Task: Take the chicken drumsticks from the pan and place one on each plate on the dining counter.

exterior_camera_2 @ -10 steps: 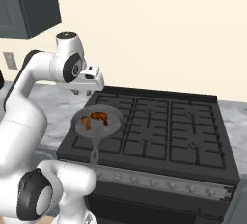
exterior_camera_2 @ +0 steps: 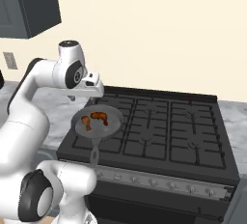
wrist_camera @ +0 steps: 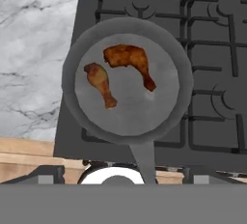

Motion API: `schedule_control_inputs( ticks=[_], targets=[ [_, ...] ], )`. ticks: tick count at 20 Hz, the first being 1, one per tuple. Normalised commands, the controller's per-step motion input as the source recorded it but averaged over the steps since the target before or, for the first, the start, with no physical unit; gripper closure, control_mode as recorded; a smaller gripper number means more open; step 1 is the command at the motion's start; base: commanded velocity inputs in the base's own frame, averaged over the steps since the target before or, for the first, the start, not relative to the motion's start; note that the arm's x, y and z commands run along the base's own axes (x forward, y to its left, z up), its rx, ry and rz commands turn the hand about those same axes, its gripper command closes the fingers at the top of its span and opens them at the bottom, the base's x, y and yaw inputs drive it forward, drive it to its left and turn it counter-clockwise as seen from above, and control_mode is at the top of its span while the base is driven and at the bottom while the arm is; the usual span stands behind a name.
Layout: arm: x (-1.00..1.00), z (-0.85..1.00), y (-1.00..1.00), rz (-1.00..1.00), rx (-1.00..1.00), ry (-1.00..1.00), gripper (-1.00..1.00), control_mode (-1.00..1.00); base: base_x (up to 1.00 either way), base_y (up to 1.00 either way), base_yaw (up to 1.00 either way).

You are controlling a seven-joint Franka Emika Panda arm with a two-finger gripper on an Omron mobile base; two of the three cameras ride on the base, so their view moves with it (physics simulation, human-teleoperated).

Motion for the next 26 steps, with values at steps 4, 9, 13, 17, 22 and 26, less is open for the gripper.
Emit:
schedule_control_inputs(
  ticks=[4, 9, 13, 17, 22, 26],
  targets=[
    [0.36, -0.54, 0.15, 0.0, 0.0, 0.02, -1.0, -1.0, 0.0, 0.0, 0.0],
    [0.33, -0.6, 0.17, 0.05, 0.01, 0.0, -1.0, -1.0, 0.0, 0.0, 0.0],
    [0.27, -0.65, 0.1, 0.06, 0.09, 0.02, -1.0, -1.0, 0.0, 0.0, 0.0],
    [0.17, -0.53, 0.0, 0.07, 0.09, 0.07, -1.0, -1.0, 0.0, 0.0, 0.0],
    [0.24, -0.37, 0.05, 0.02, 0.0, 0.02, -1.0, -1.0, 0.0, 0.0, 0.0],
    [0.26, -0.41, 0.13, 0.0, 0.0, 0.01, -1.0, -1.0, 0.0, 0.0, 0.0]
  ],
)
